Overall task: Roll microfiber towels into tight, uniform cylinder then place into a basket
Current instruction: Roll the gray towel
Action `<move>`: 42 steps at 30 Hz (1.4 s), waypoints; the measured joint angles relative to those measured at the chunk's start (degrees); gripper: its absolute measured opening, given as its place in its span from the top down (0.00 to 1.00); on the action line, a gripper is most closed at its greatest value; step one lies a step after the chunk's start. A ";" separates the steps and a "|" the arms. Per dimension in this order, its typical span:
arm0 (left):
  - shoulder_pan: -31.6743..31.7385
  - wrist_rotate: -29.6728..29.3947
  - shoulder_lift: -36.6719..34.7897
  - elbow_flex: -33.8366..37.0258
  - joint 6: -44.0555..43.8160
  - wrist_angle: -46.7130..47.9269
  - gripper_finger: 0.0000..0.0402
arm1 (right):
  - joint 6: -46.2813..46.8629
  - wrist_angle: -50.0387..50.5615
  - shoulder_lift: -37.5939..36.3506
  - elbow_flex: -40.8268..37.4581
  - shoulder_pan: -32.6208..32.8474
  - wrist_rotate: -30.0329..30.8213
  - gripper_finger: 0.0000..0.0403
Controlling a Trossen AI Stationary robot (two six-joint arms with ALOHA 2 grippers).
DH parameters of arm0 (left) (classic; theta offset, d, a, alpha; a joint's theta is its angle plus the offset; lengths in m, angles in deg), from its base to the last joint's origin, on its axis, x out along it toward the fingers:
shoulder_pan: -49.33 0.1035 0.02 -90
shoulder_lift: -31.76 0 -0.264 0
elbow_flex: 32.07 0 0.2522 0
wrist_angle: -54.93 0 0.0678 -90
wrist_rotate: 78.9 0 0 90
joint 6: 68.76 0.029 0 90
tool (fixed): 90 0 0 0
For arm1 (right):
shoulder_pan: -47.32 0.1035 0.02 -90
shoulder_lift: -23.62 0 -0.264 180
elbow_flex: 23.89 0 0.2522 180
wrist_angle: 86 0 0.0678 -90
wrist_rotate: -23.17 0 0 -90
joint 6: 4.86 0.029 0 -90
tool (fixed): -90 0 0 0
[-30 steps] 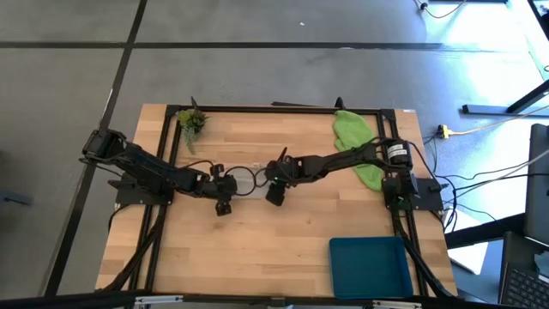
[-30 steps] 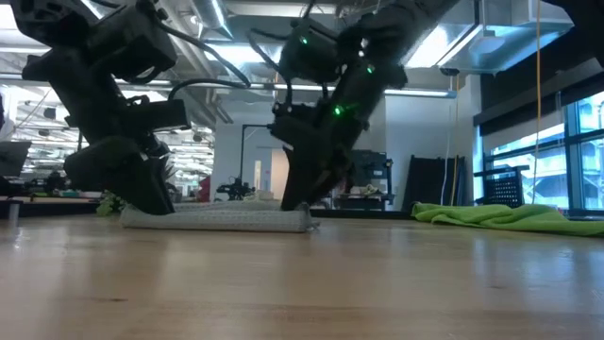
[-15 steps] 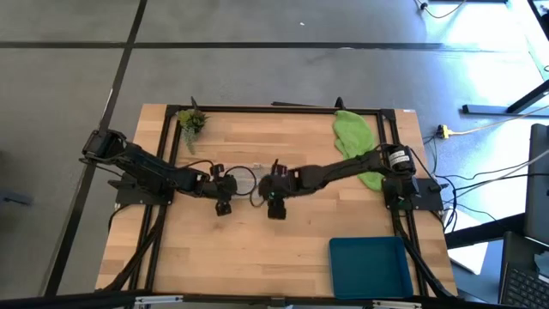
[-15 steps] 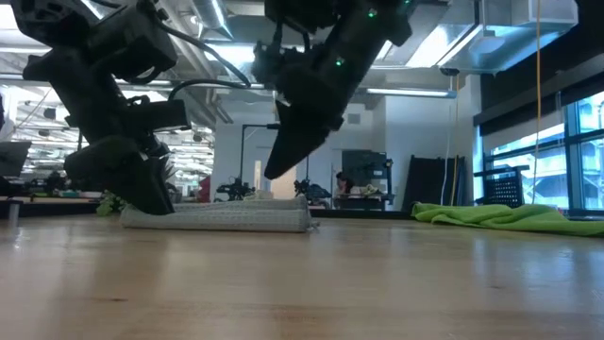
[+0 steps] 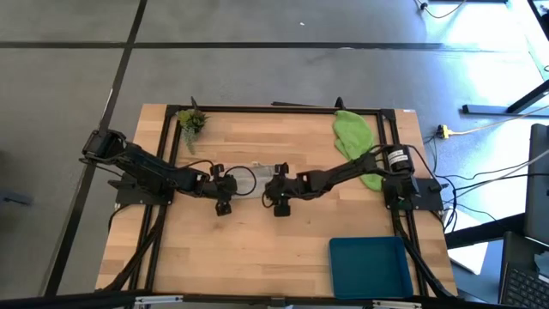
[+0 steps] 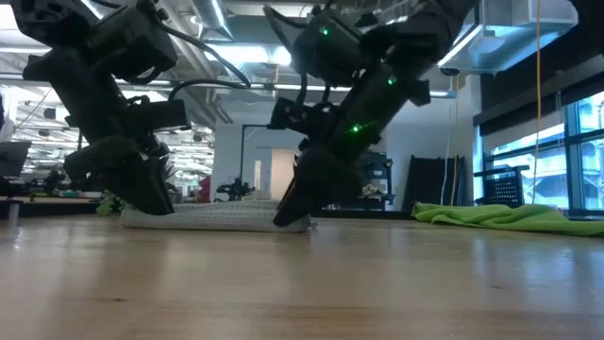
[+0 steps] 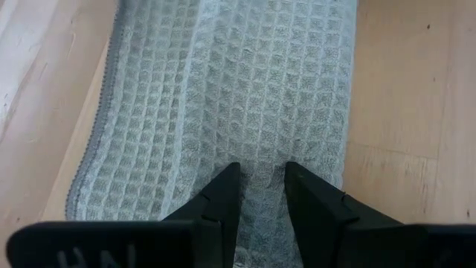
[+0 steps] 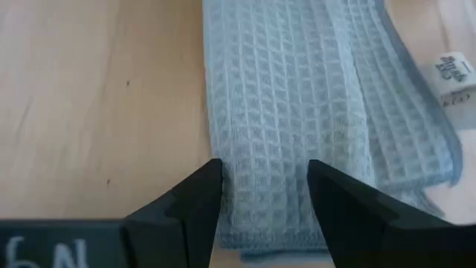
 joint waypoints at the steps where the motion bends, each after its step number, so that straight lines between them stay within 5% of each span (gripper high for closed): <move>1: 0.00 0.00 0.00 0.00 -0.01 0.00 0.76 | -0.04 -1.03 0.00 -0.58 -0.43 -1.42 0.50; 11: 0.00 0.08 0.00 0.02 -0.02 -0.07 0.76 | -0.17 -5.06 2.75 -2.42 -2.18 -4.64 0.54; 21: 0.00 0.08 0.00 0.02 -0.02 -0.10 0.76 | 3.30 -5.93 3.26 -2.47 -2.34 -1.95 0.90; 32: -0.07 0.08 0.00 0.02 -1.60 -0.09 0.76 | 1.83 -9.60 3.39 -2.69 -2.38 -2.60 0.68; 42: -0.07 0.08 0.02 0.02 -1.55 -0.07 0.76 | 4.84 -10.41 3.41 -2.71 -2.45 -2.71 0.67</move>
